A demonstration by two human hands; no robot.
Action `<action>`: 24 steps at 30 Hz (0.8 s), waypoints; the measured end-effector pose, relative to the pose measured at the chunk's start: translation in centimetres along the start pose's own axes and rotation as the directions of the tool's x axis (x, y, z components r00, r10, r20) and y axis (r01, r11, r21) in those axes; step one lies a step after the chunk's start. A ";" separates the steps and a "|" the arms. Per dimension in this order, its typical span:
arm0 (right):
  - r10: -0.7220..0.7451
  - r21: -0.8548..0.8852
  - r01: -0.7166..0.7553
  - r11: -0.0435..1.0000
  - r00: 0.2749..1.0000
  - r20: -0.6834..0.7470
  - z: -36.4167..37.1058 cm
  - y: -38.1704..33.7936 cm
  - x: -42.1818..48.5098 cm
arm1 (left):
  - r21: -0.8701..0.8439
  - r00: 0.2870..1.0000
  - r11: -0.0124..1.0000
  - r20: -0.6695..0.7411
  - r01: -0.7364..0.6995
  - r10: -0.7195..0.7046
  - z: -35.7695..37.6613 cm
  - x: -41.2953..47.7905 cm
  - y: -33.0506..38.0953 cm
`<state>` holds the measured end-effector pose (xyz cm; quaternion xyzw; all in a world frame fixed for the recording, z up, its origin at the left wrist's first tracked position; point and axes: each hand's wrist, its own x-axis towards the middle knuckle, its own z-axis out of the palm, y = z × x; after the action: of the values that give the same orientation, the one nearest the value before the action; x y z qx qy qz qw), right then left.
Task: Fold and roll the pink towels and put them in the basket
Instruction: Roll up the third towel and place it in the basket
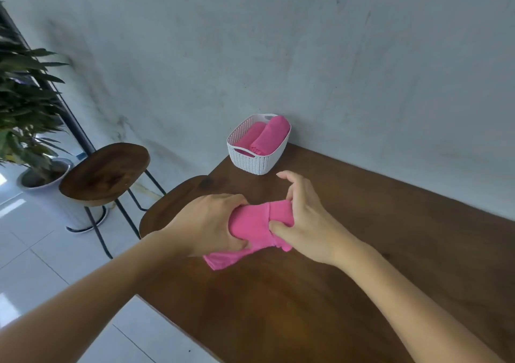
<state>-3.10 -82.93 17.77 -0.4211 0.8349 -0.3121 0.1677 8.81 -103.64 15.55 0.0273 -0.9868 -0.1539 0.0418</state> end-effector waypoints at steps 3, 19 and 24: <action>0.122 -0.038 -0.123 0.992 0.992 -0.027 -1.3 2.4 1.1 | 0.011 0.997 0.998 -0.043 0.069 -0.068 0.2 1.5 -1.3; 0.576 -0.446 -0.516 0.732 0.817 0.000 6.2 10.6 1.1 | -0.093 0.914 0.951 -0.263 0.296 -0.310 -6.1 16.0 -11.4; 0.627 -0.466 -0.553 0.691 0.779 0.006 6.9 10.3 1.5 | -0.112 0.903 0.937 -0.253 0.330 -0.348 -6.8 21.3 -13.1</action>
<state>-6.40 -82.09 5.76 -0.1802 0.9568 -0.0089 0.2281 -11.21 -119.61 19.61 0.2179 -0.9464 -0.1865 0.1488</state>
